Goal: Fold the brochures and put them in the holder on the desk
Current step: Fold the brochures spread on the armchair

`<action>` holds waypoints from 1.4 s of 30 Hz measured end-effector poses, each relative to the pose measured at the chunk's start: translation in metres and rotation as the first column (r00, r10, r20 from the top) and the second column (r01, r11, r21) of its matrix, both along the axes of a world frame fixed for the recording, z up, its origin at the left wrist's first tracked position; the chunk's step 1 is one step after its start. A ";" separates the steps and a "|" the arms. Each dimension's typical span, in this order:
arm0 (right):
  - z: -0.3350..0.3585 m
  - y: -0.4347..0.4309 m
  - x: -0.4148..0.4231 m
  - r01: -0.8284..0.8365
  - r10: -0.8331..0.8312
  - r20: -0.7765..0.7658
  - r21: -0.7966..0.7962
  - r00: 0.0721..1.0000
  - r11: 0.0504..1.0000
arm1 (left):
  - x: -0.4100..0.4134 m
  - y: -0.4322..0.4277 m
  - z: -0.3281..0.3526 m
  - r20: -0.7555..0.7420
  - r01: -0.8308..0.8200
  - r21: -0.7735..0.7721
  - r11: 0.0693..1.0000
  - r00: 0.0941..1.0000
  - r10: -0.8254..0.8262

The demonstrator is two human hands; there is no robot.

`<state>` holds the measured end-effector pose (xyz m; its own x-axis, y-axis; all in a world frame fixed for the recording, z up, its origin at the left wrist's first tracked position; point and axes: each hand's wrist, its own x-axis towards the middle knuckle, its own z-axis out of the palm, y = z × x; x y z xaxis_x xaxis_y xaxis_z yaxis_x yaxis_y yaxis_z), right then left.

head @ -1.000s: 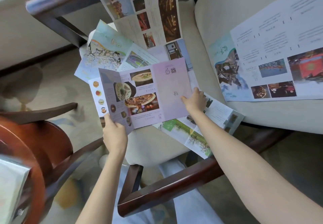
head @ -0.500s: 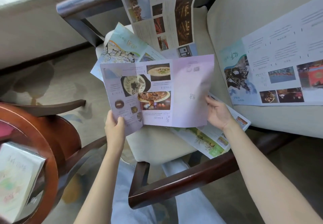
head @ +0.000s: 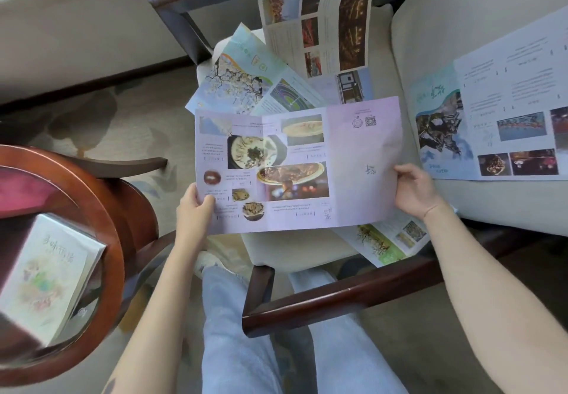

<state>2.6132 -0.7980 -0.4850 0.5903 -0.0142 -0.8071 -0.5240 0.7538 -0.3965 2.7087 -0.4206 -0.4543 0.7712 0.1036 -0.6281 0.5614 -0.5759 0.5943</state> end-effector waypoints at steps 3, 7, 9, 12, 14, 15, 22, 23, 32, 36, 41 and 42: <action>0.014 -0.003 -0.002 -0.028 0.018 0.069 0.137 0.997 0.990 | 0.003 0.005 0.001 -0.011 0.023 -0.007 1.000 1.000 -0.023; 0.024 0.023 0.005 -0.103 0.071 0.133 0.255 0.989 0.962 | -0.001 -0.009 0.004 -0.016 0.004 -0.057 0.998 1.000 -0.005; 0.023 0.043 0.008 -0.133 0.096 0.139 0.291 0.986 0.947 | -0.007 -0.018 0.006 -0.013 0.015 -0.115 0.993 1.000 -0.016; 0.017 0.076 0.014 -0.181 0.147 0.139 0.274 0.979 0.944 | -0.015 -0.029 0.010 -0.006 0.023 -0.188 0.982 1.000 -0.025; 0.011 0.096 0.016 -0.211 0.192 0.100 0.242 0.976 0.947 | -0.019 -0.035 0.012 -0.011 0.034 -0.210 0.977 0.999 -0.037; 0.008 0.106 0.017 -0.232 0.225 0.061 0.197 0.973 0.952 | -0.020 -0.038 0.014 -0.009 0.037 -0.208 0.978 0.999 -0.039; 0.004 0.167 0.019 -0.390 0.354 -0.186 -0.219 0.916 0.894 | -0.028 -0.053 0.031 -0.087 0.093 -0.323 0.942 0.988 -0.127; 0.007 0.174 0.021 -0.398 0.356 -0.193 -0.270 0.914 0.877 | -0.029 -0.054 0.034 -0.080 0.127 -0.304 0.944 0.984 -0.158; 0.021 0.163 0.015 -0.212 0.211 -0.024 -0.134 0.977 0.968 | -0.041 -0.042 0.053 0.062 0.347 -0.336 0.875 0.936 -0.348; 0.031 0.154 0.005 -0.203 0.193 -0.069 -0.171 0.979 0.964 | -0.055 -0.039 0.051 0.171 0.403 -0.091 0.911 0.907 -0.384; 0.047 0.135 -0.018 -0.003 -0.007 -0.173 -0.059 0.985 0.998 | -0.070 -0.036 0.051 0.423 0.179 0.217 0.960 0.869 -0.258; 0.053 0.129 -0.022 0.060 -0.053 -0.138 0.049 0.989 0.997 | -0.072 -0.035 0.051 0.444 0.156 0.222 0.963 0.863 -0.242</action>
<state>2.5915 -0.6688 -0.4323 0.4742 0.0003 -0.8804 -0.5264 0.8017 -0.2832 2.6371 -0.4556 -0.4031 0.9836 -0.0099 -0.1801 0.1091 -0.7627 0.6375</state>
